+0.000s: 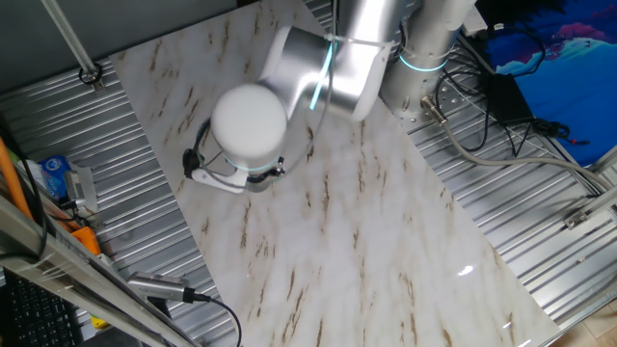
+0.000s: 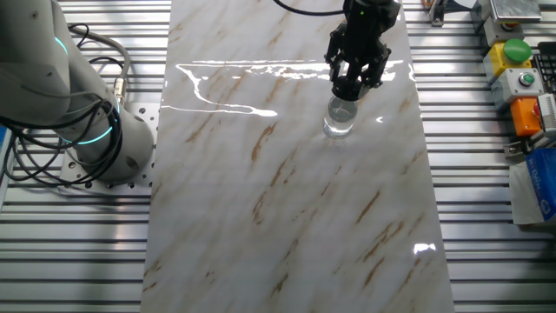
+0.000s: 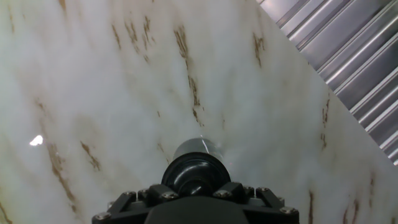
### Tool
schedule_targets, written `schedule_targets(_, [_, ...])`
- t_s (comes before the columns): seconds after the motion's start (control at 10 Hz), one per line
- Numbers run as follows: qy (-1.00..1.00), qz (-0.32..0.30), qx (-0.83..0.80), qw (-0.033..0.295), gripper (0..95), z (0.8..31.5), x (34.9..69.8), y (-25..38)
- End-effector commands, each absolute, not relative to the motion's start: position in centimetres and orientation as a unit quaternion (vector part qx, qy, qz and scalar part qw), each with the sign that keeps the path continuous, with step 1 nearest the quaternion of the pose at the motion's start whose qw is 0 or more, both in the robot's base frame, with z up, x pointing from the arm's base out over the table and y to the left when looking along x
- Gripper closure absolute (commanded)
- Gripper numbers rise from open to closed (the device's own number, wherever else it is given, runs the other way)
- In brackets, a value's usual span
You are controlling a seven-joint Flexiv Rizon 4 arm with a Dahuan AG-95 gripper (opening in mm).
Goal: Unscrew the lid from the jar
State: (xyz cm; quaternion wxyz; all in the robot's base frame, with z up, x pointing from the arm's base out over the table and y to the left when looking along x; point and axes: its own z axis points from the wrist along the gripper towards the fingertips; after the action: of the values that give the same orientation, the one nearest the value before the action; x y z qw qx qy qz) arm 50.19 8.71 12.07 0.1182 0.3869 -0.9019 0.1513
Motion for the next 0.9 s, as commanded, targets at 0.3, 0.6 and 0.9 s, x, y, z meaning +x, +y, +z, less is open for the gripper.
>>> schedule_targets(0.3, [-0.899,0.163,0.387,0.123,95.0,12.02,50.19,8.64])
schedule_targets(0.6, [-0.899,0.166,0.387,0.124,95.0,11.97,50.11,8.65])
schedule_targets(0.9, [-0.898,0.168,0.387,0.123,95.0,11.96,50.10,8.65])
